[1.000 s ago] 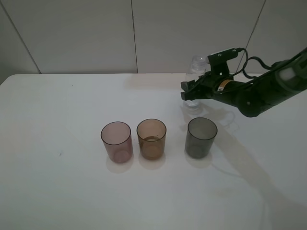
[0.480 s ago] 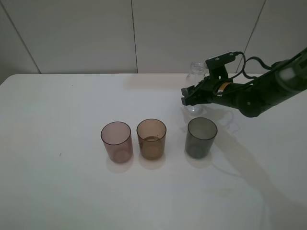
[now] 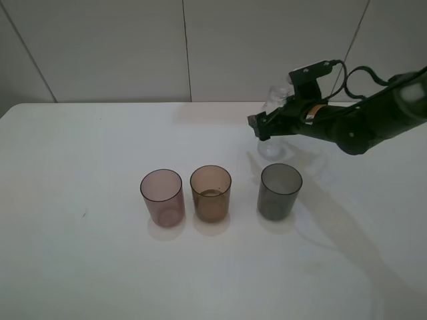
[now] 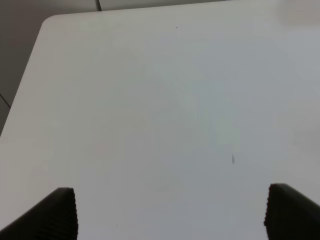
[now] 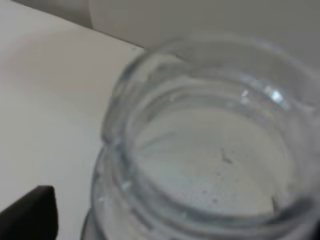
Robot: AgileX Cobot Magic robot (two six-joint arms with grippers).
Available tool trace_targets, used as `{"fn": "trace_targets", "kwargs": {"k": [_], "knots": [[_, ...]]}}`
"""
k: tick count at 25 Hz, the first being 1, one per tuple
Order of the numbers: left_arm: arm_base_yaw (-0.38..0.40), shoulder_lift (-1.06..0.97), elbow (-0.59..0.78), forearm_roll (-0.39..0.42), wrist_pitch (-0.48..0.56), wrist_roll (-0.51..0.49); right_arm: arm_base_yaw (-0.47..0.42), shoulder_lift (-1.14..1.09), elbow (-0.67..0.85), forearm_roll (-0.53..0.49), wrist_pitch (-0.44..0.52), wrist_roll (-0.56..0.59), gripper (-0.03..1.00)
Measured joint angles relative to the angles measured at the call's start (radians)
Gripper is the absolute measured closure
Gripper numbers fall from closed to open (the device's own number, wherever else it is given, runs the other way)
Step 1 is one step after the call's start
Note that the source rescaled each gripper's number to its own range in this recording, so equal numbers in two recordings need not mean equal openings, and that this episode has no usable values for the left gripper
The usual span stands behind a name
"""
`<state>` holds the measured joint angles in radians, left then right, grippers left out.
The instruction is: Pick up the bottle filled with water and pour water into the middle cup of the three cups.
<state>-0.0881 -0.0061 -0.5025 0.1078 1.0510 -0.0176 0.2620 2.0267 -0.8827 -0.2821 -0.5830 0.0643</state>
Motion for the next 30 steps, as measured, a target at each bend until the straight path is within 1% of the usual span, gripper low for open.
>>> {"fn": "trace_targets", "kwargs": {"k": [3, 6, 8, 9, 11, 12, 15, 18, 19, 21, 24, 25, 27, 30], "knots": [[0.000, 0.000, 0.000, 0.000, 0.000, 0.000, 0.000, -0.071, 0.001, 0.000, 0.024, 0.000, -0.03], [0.000, 0.000, 0.000, 0.000, 0.000, 0.000, 0.000, -0.154, 0.001, 0.000, 0.065, 0.000, -0.03], [0.000, 0.000, 0.000, 0.000, 0.000, 0.000, 0.000, -0.215, 0.001, 0.000, 0.116, 0.001, -0.03], [0.000, 0.000, 0.000, 0.000, 0.000, 0.000, 0.000, -0.252, 0.001, 0.000, 0.158, 0.011, -0.03], [0.000, 0.000, 0.000, 0.000, 0.000, 0.000, 0.000, -0.323, 0.001, 0.016, 0.267, 0.049, -0.03], [0.000, 0.000, 0.000, 0.000, 0.000, 0.000, 0.000, -0.363, 0.001, 0.037, 0.345, 0.073, -0.03], [0.000, 0.000, 0.000, 0.000, 0.000, 0.000, 0.000, -0.474, 0.001, 0.125, 0.603, 0.117, -0.03], [0.000, 0.000, 0.000, 0.000, 0.000, 0.000, -0.005, -0.573, 0.002, 0.192, 0.882, 0.126, -0.03], [0.000, 0.000, 0.000, 0.000, 0.000, 0.000, -0.013, -0.606, 0.002, 0.210, 0.955, 0.126, -0.03], [0.000, 0.000, 0.000, 0.000, 0.000, 0.000, -0.042, -0.670, 0.002, 0.232, 1.125, 0.127, -0.03], [0.000, 0.000, 0.000, 0.000, 0.000, 0.000, -0.100, -0.759, 0.002, 0.220, 1.336, 0.127, -0.03], [0.000, 0.000, 0.000, 0.000, 0.000, 0.000, -0.118, -0.786, 0.002, 0.204, 1.396, 0.127, -0.03], [0.000, 0.000, 0.000, 0.000, 0.000, 0.000, -0.160, -0.856, 0.002, 0.171, 1.484, 0.127, -0.03], [0.000, 0.000, 0.000, 0.000, 0.000, 0.000, -0.201, -0.966, 0.002, 0.124, 1.571, 0.127, -0.03]]}}
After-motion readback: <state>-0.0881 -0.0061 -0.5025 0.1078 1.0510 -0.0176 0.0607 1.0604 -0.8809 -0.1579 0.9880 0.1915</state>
